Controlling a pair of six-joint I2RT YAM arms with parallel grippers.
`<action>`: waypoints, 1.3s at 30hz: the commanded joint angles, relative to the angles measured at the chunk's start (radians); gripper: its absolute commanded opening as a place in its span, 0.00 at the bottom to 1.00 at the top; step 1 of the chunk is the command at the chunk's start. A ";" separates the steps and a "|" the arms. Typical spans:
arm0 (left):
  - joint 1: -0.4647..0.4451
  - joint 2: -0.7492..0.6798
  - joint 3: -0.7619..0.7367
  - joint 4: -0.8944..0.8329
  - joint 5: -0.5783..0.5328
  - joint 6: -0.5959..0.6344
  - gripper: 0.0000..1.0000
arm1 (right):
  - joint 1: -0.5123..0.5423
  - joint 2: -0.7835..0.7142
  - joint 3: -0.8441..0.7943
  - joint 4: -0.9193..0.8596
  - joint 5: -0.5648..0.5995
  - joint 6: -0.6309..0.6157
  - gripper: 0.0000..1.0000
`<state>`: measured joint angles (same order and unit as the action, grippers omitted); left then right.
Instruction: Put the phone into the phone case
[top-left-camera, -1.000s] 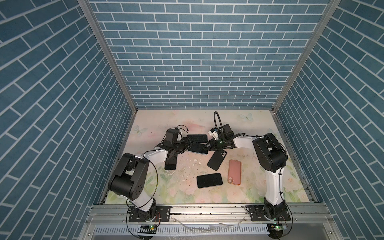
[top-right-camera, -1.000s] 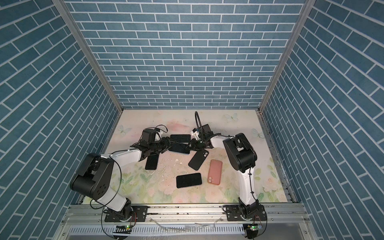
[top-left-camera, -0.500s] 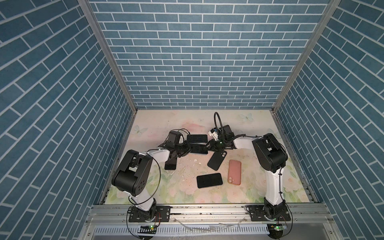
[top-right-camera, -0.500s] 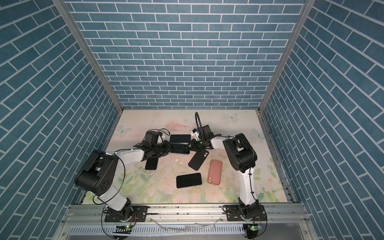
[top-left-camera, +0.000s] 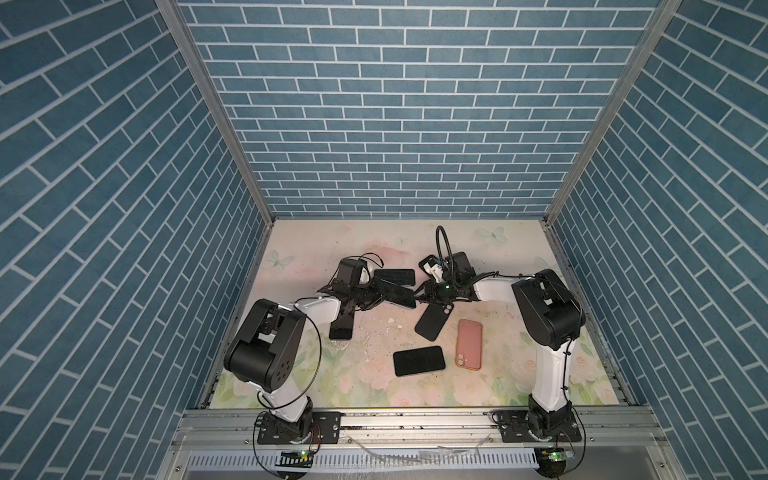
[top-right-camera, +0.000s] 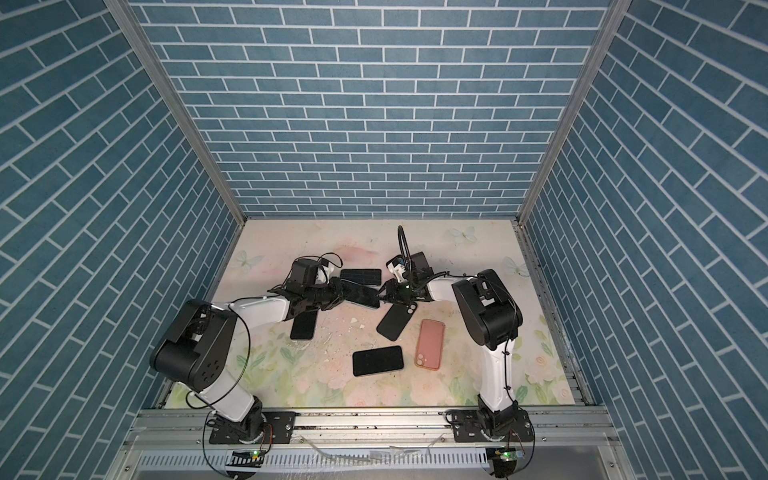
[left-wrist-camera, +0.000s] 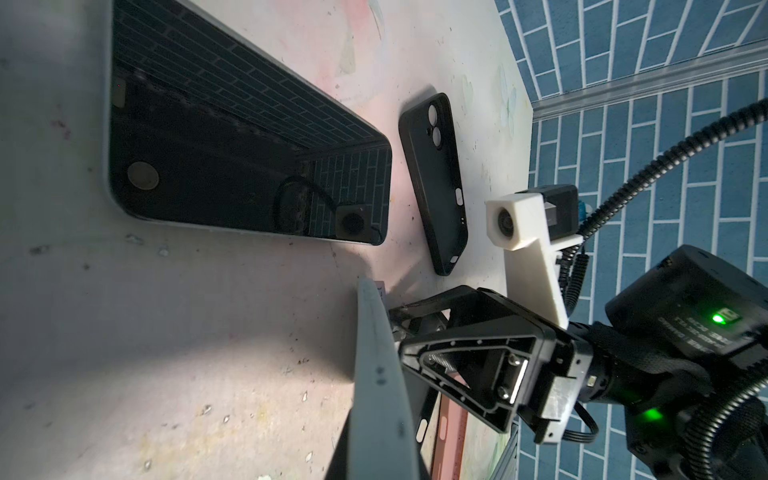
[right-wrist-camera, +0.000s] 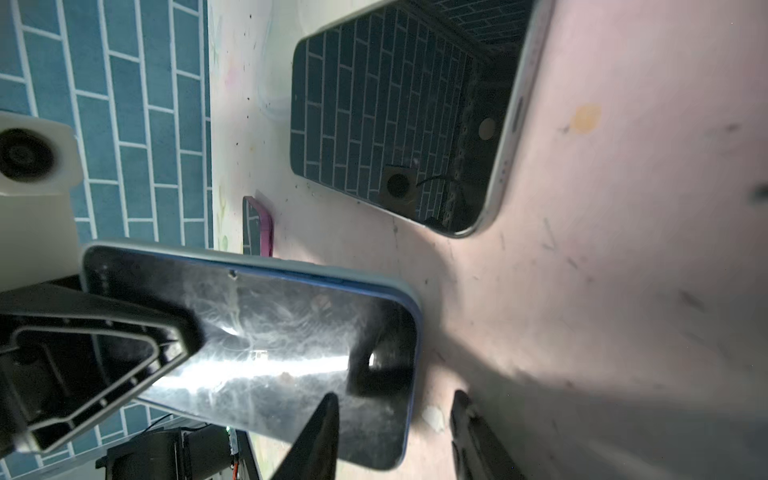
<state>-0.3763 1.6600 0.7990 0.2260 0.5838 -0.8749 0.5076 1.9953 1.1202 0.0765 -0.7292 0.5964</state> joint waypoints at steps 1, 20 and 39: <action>0.002 -0.019 0.034 -0.026 0.017 0.050 0.00 | -0.043 -0.098 0.011 -0.020 0.037 -0.016 0.47; 0.052 -0.075 0.455 -0.098 0.485 0.186 0.00 | -0.317 -0.520 -0.042 -0.012 -0.230 -0.025 0.47; 0.027 0.075 0.508 0.545 0.639 -0.343 0.00 | -0.315 -0.340 -0.153 1.320 -0.520 0.952 0.69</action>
<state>-0.3412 1.7405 1.2755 0.6590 1.2026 -1.1816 0.1761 1.6630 0.9340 1.2312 -1.2243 1.4414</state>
